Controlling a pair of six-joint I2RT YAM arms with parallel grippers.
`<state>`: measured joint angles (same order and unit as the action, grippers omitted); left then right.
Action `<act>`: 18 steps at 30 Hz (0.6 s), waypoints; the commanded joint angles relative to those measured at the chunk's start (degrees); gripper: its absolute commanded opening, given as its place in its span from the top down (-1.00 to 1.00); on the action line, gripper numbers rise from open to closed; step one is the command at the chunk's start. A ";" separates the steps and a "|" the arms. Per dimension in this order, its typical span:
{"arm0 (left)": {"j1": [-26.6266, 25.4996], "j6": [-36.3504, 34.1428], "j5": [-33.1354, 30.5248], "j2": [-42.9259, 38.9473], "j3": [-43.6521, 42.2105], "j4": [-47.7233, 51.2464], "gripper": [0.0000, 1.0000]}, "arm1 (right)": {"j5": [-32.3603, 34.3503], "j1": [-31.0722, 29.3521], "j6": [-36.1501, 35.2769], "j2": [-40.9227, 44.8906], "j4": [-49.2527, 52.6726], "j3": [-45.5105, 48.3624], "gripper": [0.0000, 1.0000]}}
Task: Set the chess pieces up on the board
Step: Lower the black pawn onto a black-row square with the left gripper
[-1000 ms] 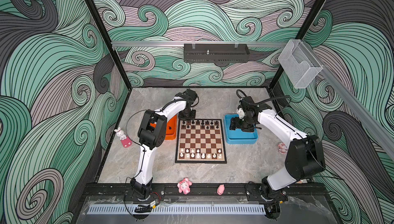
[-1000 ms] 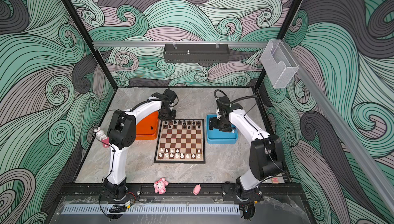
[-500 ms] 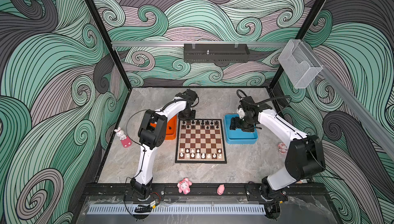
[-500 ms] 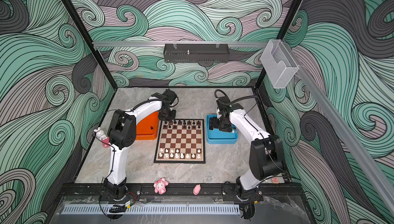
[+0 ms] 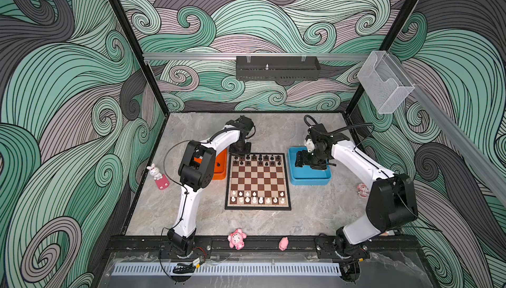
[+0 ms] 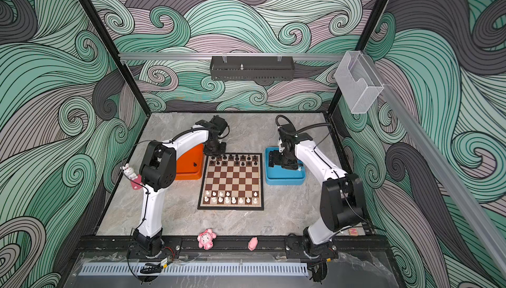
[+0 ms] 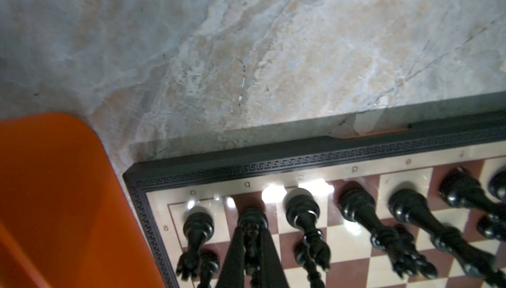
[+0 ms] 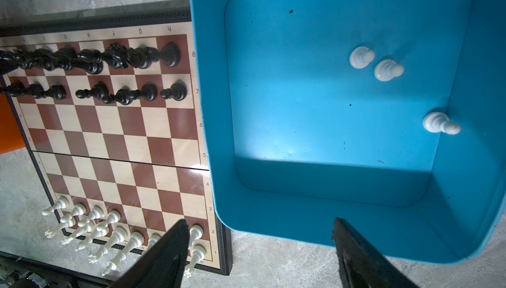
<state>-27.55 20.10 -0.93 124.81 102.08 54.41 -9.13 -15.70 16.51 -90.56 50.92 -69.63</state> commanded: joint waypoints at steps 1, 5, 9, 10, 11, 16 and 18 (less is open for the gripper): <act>-0.31 0.38 -0.57 0.97 0.14 0.87 0.93 | -0.54 0.41 -0.51 -0.36 0.14 0.63 -0.66; -0.31 0.40 -0.65 0.96 -0.04 0.87 0.91 | -0.55 0.50 -0.54 -0.41 -0.03 0.81 -0.66; -0.31 0.39 -0.68 0.96 -0.22 0.83 0.87 | -0.54 0.50 -0.52 -0.38 0.02 0.89 -0.66; -0.31 0.39 -0.66 0.96 -0.22 0.82 0.84 | -0.54 0.50 -0.53 -0.35 -0.03 0.89 -0.66; -0.31 0.40 -0.66 0.94 -0.24 0.81 0.82 | -0.55 0.43 -0.52 -0.32 0.05 0.92 -0.66; -0.31 0.32 -0.78 0.69 -0.42 0.69 0.67 | -0.57 0.54 -0.52 -0.20 -0.06 1.16 -0.66; -0.31 0.29 -0.75 0.61 -0.39 0.70 0.64 | -0.61 0.62 -0.56 -0.11 -0.10 1.27 -0.66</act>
<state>-27.55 20.08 -0.95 124.84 101.91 54.39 -9.30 -15.46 16.49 -90.67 50.65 -69.49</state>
